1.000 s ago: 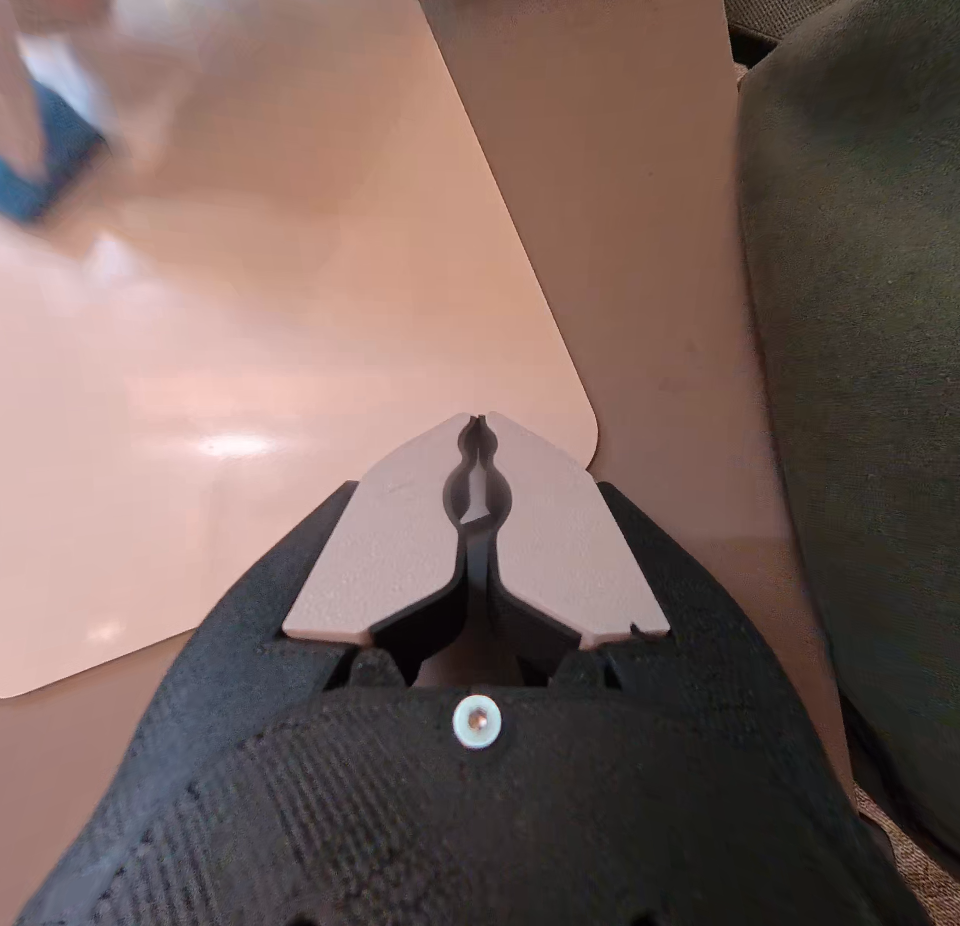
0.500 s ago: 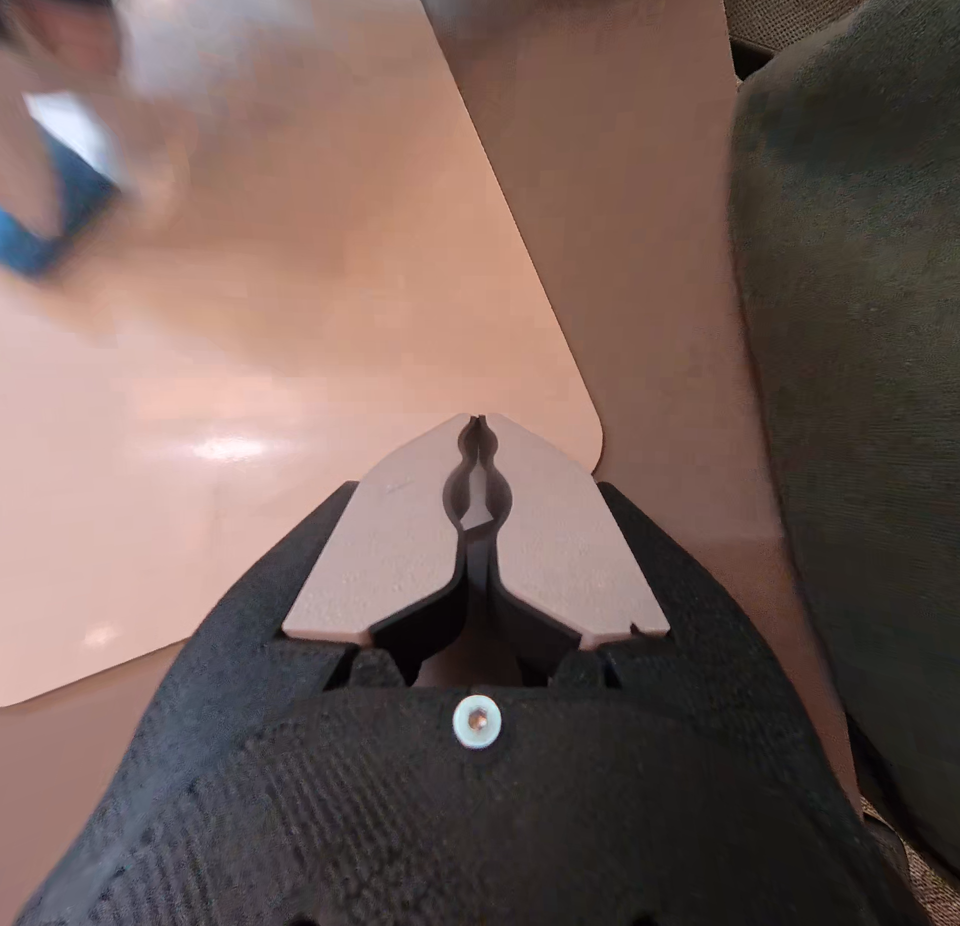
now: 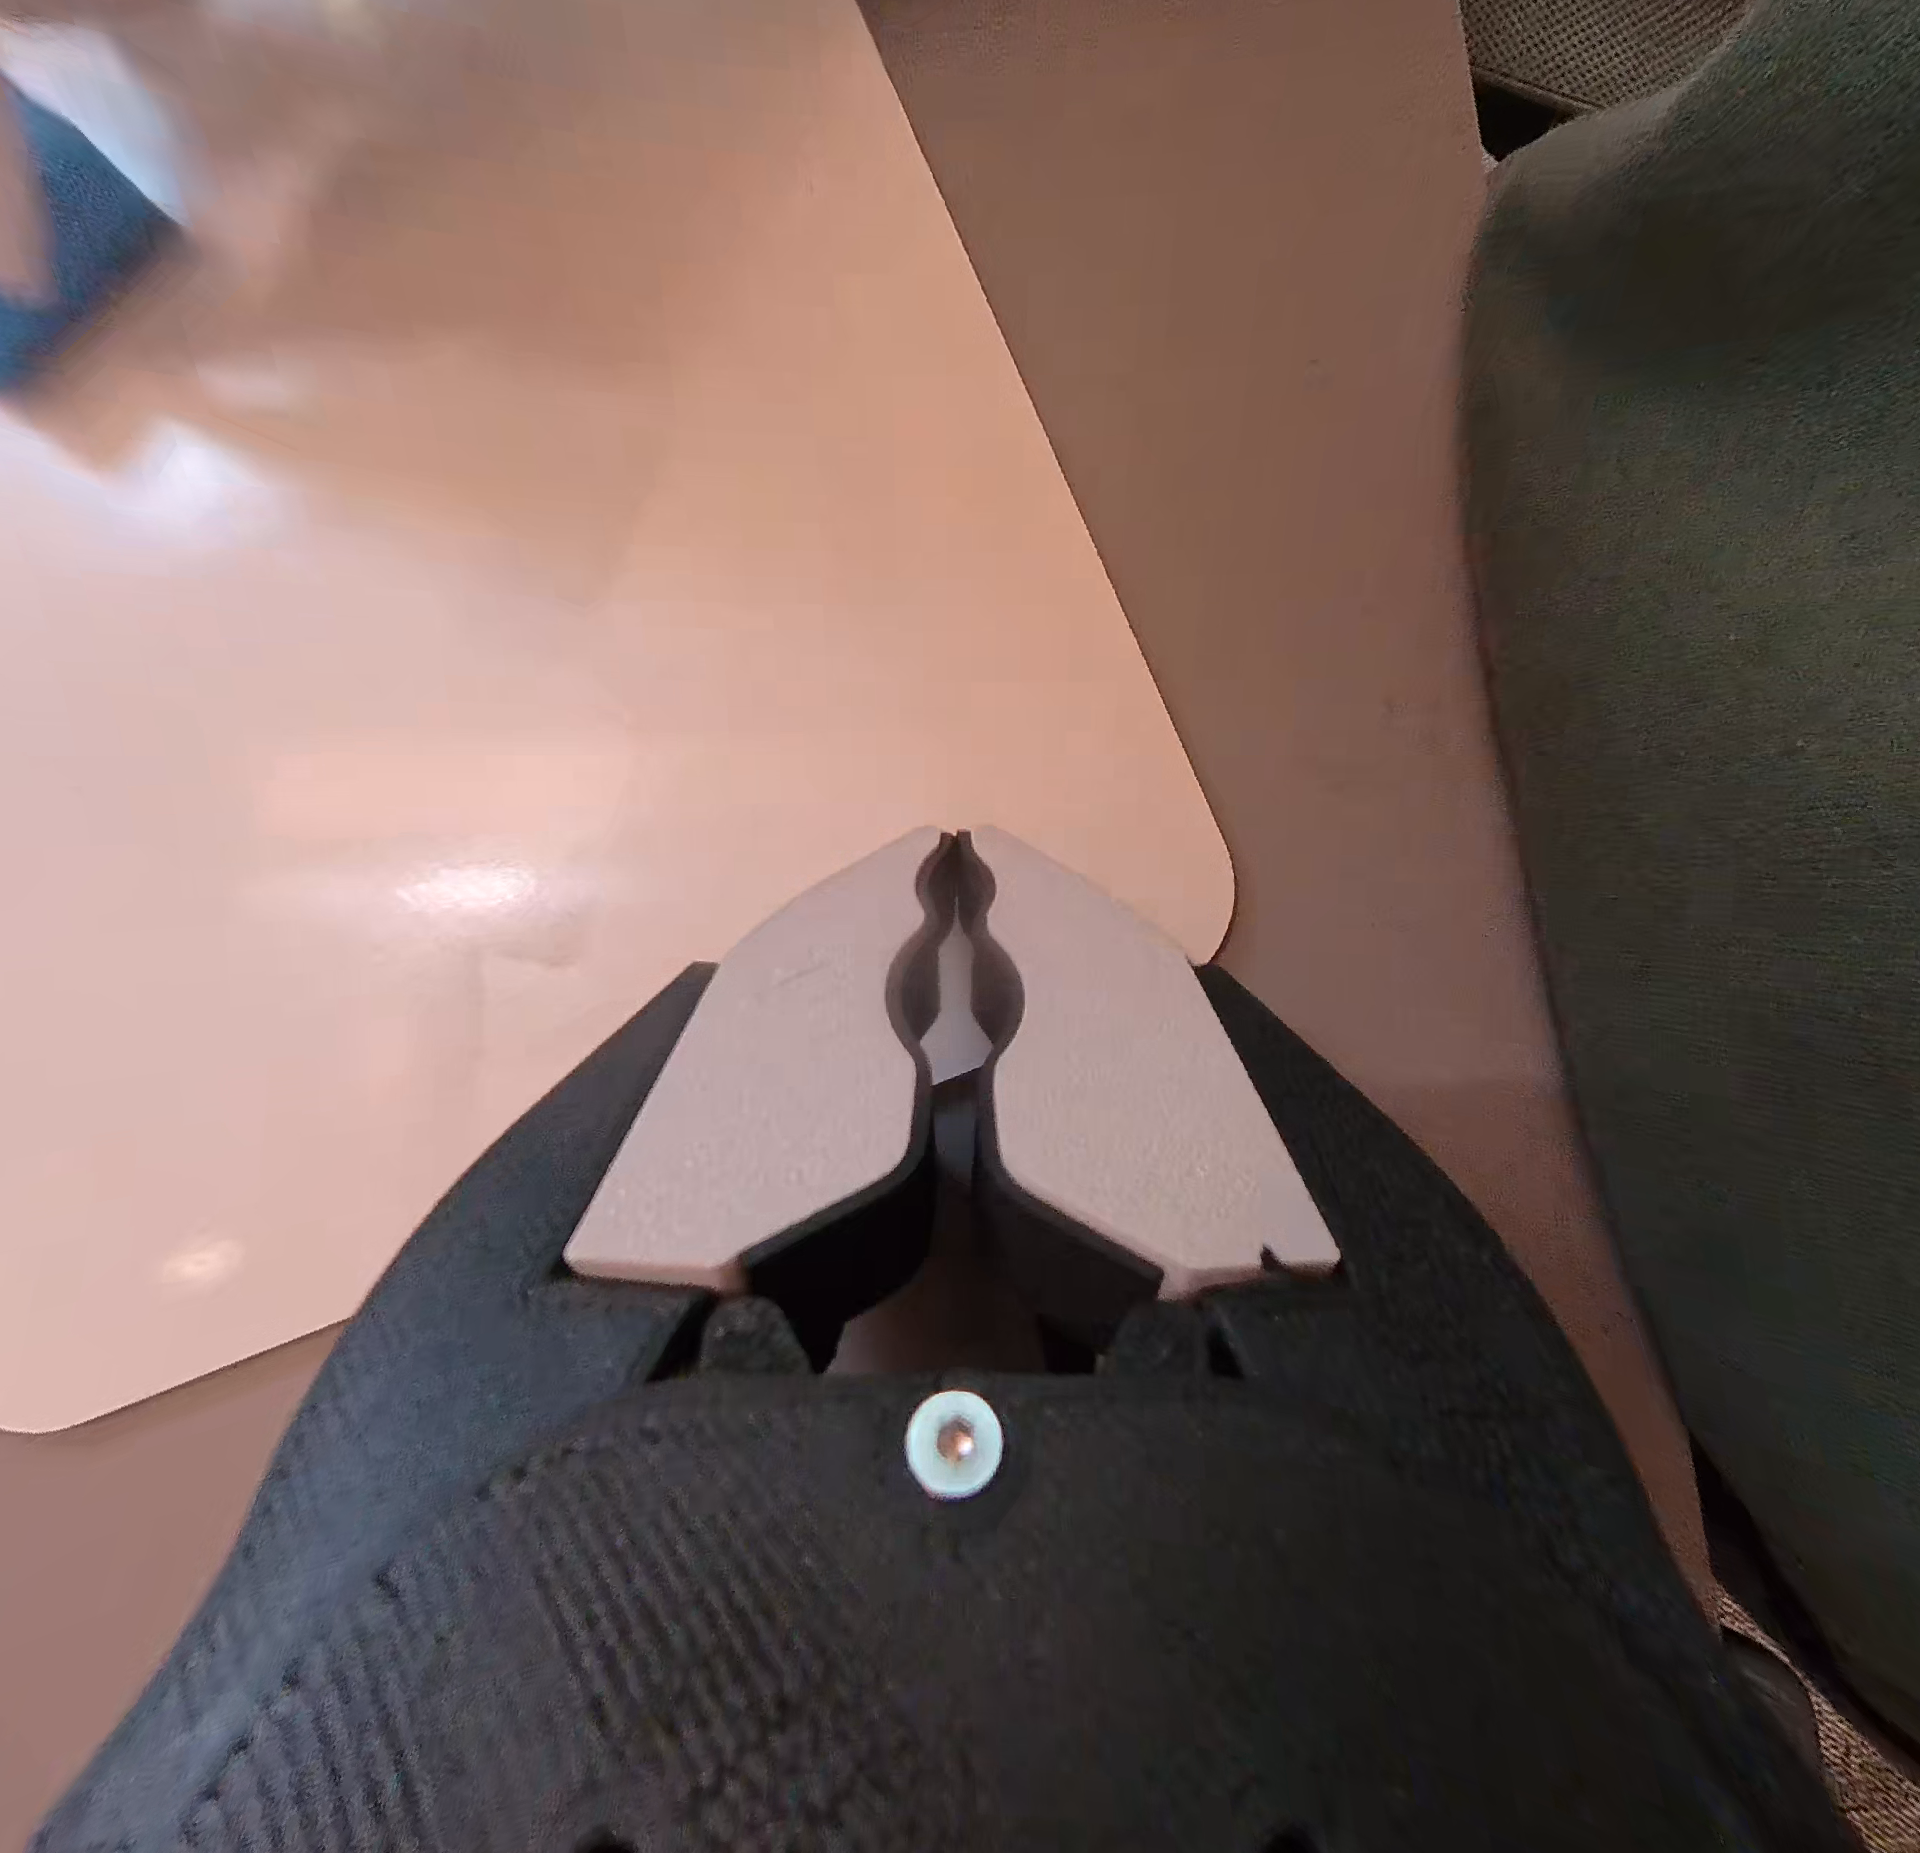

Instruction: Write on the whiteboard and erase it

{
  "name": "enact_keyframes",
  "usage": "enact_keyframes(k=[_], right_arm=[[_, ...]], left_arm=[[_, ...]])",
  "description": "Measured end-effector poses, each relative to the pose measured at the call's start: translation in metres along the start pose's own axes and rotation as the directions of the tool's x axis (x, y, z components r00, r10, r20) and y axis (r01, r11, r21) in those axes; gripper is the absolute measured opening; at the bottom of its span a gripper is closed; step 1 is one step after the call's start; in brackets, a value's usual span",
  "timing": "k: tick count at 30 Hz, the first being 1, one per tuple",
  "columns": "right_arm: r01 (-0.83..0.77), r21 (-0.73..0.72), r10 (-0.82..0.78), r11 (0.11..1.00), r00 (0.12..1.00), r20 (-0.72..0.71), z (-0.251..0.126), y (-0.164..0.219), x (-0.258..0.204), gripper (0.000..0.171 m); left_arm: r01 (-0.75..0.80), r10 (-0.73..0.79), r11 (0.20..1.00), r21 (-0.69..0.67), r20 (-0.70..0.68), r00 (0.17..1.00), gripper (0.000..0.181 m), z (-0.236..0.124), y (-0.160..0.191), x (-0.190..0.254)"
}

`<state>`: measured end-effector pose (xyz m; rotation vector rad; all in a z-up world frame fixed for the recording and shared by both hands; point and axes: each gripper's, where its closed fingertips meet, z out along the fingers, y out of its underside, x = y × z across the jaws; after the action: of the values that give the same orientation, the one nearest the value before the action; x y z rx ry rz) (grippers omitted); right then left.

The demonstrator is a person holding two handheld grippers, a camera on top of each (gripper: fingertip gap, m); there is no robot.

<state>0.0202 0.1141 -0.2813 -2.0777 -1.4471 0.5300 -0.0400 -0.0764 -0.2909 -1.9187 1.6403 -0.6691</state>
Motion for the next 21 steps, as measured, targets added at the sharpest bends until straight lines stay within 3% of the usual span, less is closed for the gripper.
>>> enact_keyframes(k=[2,4,6,8,11,15,19,21], right_arm=[[0.194,0.02,-0.195,0.981,0.968,0.16,0.013,-0.014,-0.079,0.048],[0.285,0.034,-0.285,0.958,0.929,0.236,0.017,-0.018,-0.104,0.049],[0.173,0.046,-0.179,0.984,0.961,0.21,0.018,-0.019,-0.066,0.048],[0.026,0.048,-0.028,0.999,0.999,0.039,0.011,-0.011,0.017,0.048],[-0.127,0.043,0.133,0.991,0.972,-0.195,-0.012,0.011,0.112,0.049],[-0.17,0.174,0.214,0.97,0.935,-0.284,-0.024,-0.012,0.148,0.049],[-0.306,0.149,0.34,0.94,0.831,-0.441,-0.015,0.012,0.205,0.05],[-0.315,0.164,0.355,0.935,0.82,-0.449,-0.014,0.016,0.209,0.065]], left_arm=[[0.006,-0.006,1.0,0.001,-0.007,1.0,0.0,0.0,0.0,0.0],[0.009,-0.009,1.0,0.0,-0.007,1.0,0.0,0.0,0.0,0.0],[0.003,-0.003,1.0,-0.003,0.001,1.0,0.0,0.0,0.0,0.0],[-0.005,0.005,1.0,-0.01,0.006,1.0,0.0,-0.001,0.001,0.001],[-0.018,0.018,1.0,-0.008,0.015,1.0,0.0,-0.001,0.001,0.002],[-0.016,0.016,1.0,0.005,0.0,1.0,0.0,0.0,0.0,0.002],[-0.03,0.03,0.999,0.02,0.004,1.0,0.0,0.0,-0.001,0.0],[-0.033,0.033,0.999,0.039,0.013,0.999,0.0,-0.001,-0.001,-0.004]])
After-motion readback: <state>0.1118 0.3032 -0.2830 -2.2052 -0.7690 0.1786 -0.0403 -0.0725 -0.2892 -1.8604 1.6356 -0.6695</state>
